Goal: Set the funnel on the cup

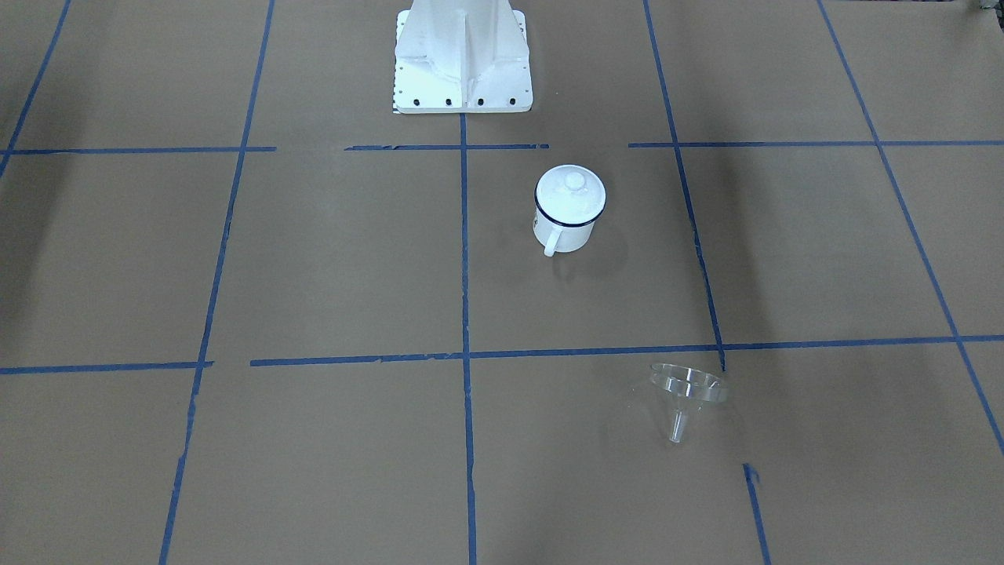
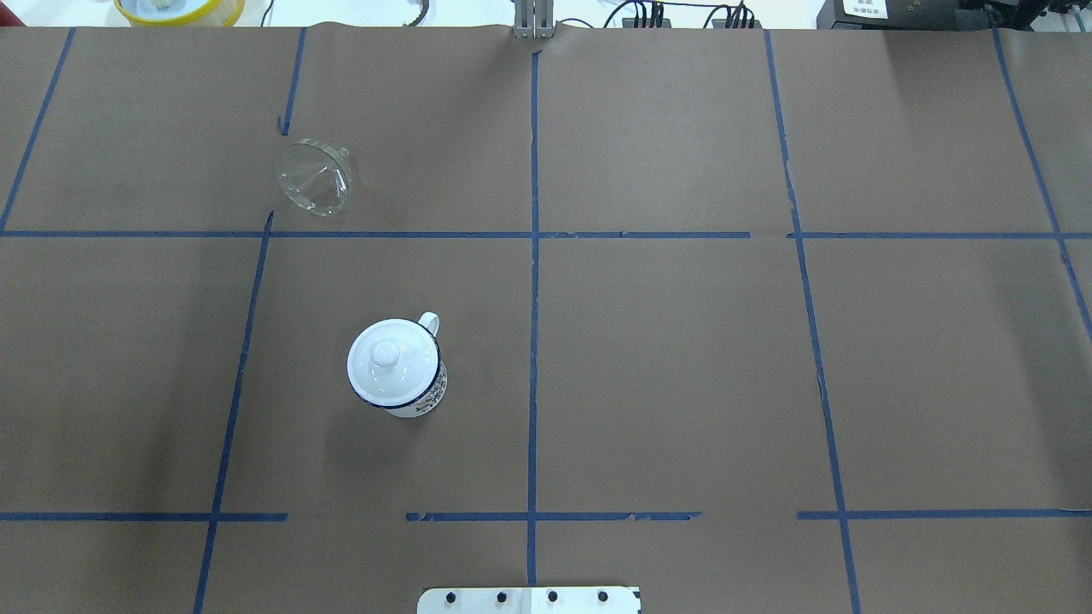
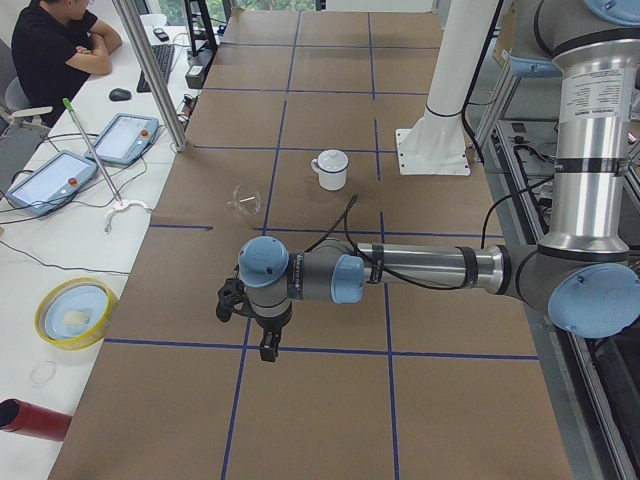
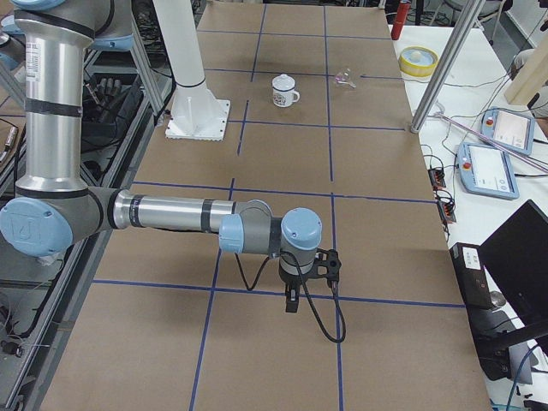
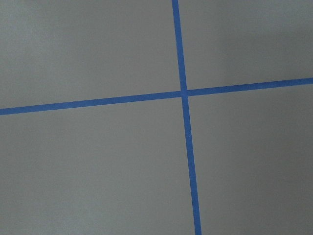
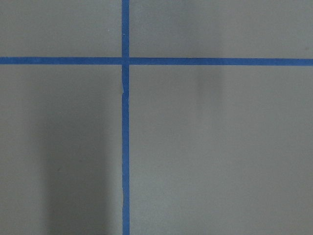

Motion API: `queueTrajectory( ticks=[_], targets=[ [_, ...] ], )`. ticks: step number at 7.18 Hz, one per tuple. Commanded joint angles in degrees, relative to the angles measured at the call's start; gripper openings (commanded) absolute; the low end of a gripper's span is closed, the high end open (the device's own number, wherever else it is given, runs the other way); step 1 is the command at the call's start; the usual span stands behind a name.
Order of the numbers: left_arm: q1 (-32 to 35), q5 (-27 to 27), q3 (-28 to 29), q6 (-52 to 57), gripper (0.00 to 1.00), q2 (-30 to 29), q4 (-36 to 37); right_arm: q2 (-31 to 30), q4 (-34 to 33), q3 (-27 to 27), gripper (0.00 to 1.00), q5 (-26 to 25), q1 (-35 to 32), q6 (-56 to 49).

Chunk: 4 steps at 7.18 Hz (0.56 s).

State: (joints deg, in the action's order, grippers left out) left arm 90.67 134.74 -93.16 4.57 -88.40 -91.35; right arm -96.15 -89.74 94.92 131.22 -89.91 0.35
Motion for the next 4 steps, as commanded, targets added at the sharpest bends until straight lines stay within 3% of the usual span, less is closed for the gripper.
queueTrajectory(
  ticks=[1, 4],
  targets=[
    [-0.1, 0.0, 0.1, -0.5, 1.0, -0.5, -0.1, 0.0, 0.0, 0.0, 1.0, 0.0, 0.0, 0.0],
    [-0.1, -0.1, -2.9, -0.7, 1.0, -6.2, -0.1, 0.0, 0.0, 0.0, 1.0, 0.0, 0.0, 0.0]
  ],
)
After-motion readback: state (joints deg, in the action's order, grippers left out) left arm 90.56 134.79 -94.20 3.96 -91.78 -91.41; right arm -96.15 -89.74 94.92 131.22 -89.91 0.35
